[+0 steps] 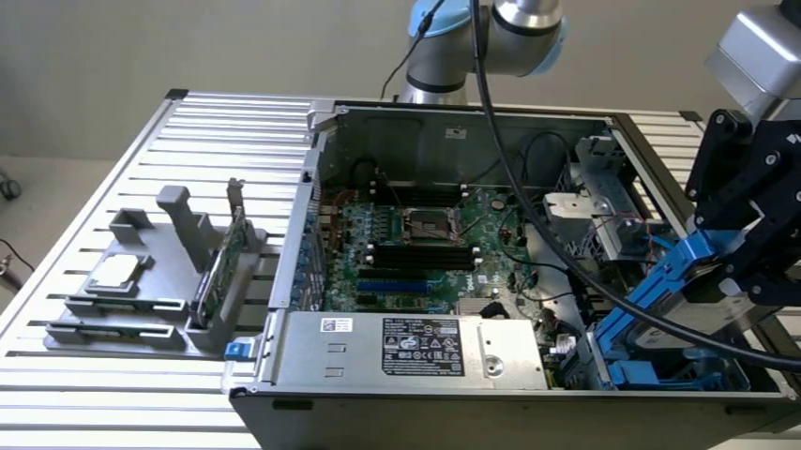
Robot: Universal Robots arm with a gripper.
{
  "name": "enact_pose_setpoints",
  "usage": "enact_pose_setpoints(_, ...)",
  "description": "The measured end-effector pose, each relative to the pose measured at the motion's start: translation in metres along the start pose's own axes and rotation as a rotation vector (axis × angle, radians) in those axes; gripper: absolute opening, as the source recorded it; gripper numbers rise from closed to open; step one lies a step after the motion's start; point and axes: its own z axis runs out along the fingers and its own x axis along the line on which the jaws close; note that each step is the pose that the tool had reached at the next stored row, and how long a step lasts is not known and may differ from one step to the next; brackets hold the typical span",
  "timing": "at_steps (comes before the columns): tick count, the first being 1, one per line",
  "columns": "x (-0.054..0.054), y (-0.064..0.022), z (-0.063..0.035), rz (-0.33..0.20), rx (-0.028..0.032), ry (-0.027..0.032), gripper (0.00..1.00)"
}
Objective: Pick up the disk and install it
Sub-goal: 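Insert the disk into the insertion slot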
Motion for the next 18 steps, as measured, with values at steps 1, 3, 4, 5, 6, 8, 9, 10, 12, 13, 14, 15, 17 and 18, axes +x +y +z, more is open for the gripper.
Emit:
enact_pose_setpoints(1, 0.000, 0.0001, 0.0006, -0.002, 0.0000, -0.0019, 0.33)
enact_pose_setpoints(3, 0.001, 0.0001, 0.0022, -0.005, 0.0000, -0.0054, 0.33)
enact_pose_setpoints(4, 0.002, 0.0002, 0.0029, -0.006, -0.0001, -0.0070, 0.33)
enact_pose_setpoints(5, 0.002, 0.0002, 0.0036, -0.008, -0.0001, -0.0088, 0.33)
enact_pose_setpoints(6, 0.003, 0.0002, 0.0045, -0.009, -0.0001, -0.0112, 0.33)
enact_pose_setpoints(8, 0.005, 0.0003, 0.0063, -0.013, -0.0001, -0.0164, 0.33)
enact_pose_setpoints(9, 0.006, 0.0004, 0.0072, -0.014, -0.0002, -0.0192, 0.33)
enact_pose_setpoints(10, 0.006, 0.0003, 0.0080, -0.016, -0.0002, -0.0216, 0.33)
enact_pose_setpoints(12, 0.008, 0.0003, 0.0098, -0.020, -0.0004, -0.0262, 0.33)
enact_pose_setpoints(13, 0.008, 0.0003, 0.0108, -0.022, -0.0005, -0.0284, 0.33)
enact_pose_setpoints(14, 0.009, 0.0003, 0.0119, -0.024, -0.0007, -0.0308, 0.33)
enact_pose_setpoints(15, 0.009, 0.0003, 0.0131, -0.026, -0.0009, -0.0331, 0.33)
enact_pose_setpoints(17, 0.010, 0.0002, 0.0151, -0.032, -0.0012, -0.0375, 0.33)
enact_pose_setpoints(18, 0.010, 0.0002, 0.0160, -0.035, -0.0013, -0.0394, 0.33)
